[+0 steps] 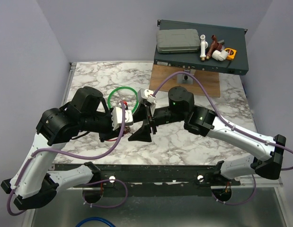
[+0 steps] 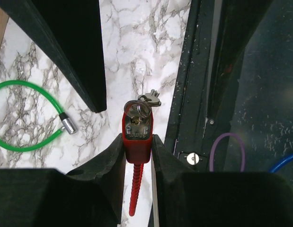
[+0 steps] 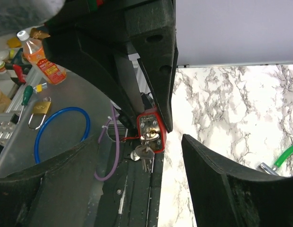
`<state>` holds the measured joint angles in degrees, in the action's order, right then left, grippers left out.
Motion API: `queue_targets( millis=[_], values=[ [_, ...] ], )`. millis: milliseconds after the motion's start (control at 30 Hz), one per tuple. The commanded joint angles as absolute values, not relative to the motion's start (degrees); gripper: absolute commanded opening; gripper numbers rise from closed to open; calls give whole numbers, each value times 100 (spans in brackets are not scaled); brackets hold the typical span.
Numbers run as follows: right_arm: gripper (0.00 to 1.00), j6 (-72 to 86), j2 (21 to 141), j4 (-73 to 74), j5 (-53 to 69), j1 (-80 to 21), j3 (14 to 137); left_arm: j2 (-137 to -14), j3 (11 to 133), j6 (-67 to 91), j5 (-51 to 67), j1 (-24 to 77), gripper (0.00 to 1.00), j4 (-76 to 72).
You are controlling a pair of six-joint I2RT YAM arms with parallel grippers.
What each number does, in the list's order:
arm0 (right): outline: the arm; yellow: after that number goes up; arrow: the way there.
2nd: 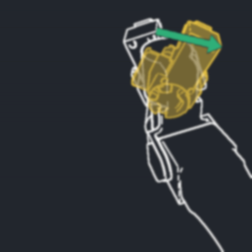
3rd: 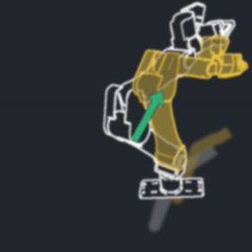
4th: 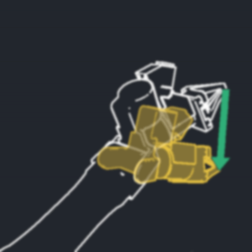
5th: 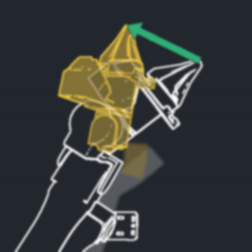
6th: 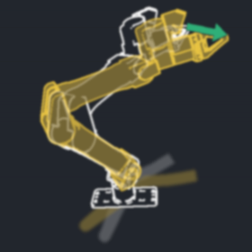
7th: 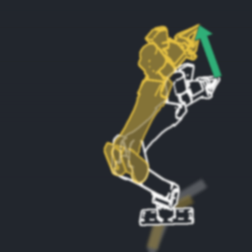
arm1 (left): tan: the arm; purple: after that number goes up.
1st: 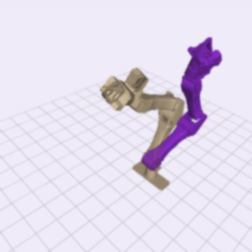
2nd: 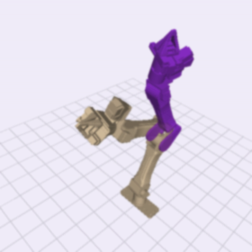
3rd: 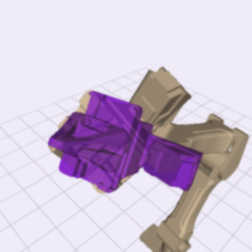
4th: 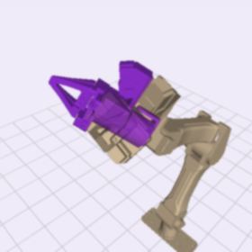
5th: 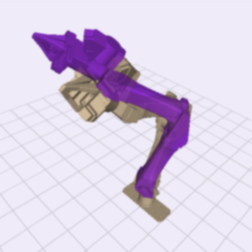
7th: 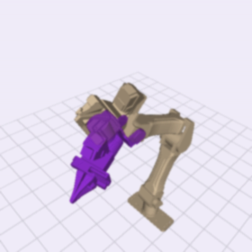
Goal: Unlock with the key
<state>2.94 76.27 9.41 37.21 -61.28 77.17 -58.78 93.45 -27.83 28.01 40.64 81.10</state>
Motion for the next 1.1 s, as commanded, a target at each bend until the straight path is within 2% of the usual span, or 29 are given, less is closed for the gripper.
queue_targets(
  millis=[0, 233, 467, 533, 700, 833, 1067],
  values=[
    [71, 242, 7780, 543, 3439, -6256, 7679, -5871, 9497, -2653, 3238, 3989, 0, 8054],
    [58, 124, 7854, 548, 3198, -6333, 7731, -5835, 9494, -2658, 3269, 3966, 0, 8069],
    [37, -246, 7995, 1017, 2947, -6468, 7914, -5810, 9608, -2679, 3378, 3902, 0, 8175],
    [30, -286, 7994, 1081, 2941, -6482, 7928, -5802, 9692, -2741, 3440, 3902, 0, 8276],
    [1, -358, 7882, 1065, 2867, -6479, 7929, -5748, 9725, -3024, 3706, 3902, 0, 8573],
    [1, -313, 7706, 831, 2701, -6485, 7828, -5667, 9604, -3154, 3994, 3902, 1, 8660],
    [1, -104, 7426, 356, 2490, -6478, 7454, -5535, 9658, -3088, 3992, 3900, 45, 8571]
  ],
)
